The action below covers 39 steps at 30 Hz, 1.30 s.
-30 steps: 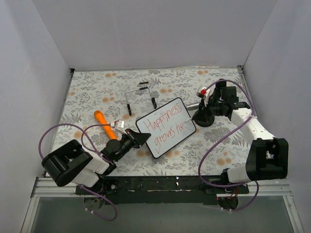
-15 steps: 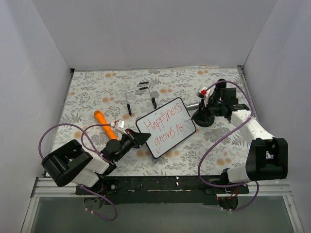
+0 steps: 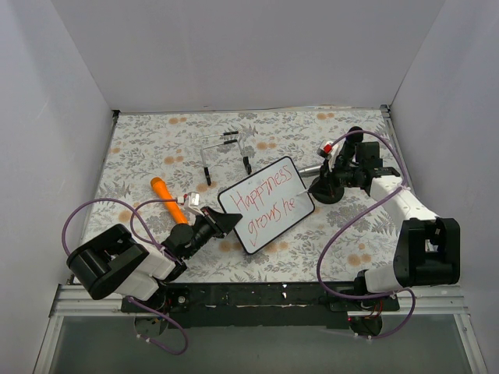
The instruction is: Write a sentence on the whiteboard
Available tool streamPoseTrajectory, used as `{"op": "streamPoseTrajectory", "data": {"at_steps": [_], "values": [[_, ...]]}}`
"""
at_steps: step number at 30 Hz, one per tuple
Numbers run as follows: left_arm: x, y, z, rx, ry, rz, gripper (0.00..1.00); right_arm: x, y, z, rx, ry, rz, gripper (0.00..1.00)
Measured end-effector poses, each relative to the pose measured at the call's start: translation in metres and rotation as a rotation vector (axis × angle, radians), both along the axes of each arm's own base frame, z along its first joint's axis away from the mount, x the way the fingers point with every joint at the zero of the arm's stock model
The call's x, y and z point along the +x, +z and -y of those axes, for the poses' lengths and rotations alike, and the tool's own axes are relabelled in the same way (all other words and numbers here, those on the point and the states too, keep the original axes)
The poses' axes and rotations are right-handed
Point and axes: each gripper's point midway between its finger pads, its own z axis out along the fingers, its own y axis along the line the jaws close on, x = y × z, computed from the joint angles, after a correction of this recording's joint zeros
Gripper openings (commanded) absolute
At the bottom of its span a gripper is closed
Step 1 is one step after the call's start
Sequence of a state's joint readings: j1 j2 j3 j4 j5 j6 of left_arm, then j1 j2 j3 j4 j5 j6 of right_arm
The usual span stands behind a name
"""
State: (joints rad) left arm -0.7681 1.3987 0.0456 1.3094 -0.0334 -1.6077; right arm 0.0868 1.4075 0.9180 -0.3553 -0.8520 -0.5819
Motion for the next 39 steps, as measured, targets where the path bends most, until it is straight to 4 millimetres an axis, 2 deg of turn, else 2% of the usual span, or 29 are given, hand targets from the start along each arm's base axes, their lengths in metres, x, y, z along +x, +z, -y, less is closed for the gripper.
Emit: {"op": "streamPoseTrajectory", "data": {"at_steps": [13,39], "values": [[-0.001,0.001,0.0,0.002,-0.005,0.008,0.0,0.002,-0.014,0.0,-0.006,-0.007,-0.046,0.01],[-0.001,0.001,0.0,0.0,-0.006,0.003,0.0,0.001,-0.02,-0.005,-0.018,0.006,-0.06,0.01]]}}
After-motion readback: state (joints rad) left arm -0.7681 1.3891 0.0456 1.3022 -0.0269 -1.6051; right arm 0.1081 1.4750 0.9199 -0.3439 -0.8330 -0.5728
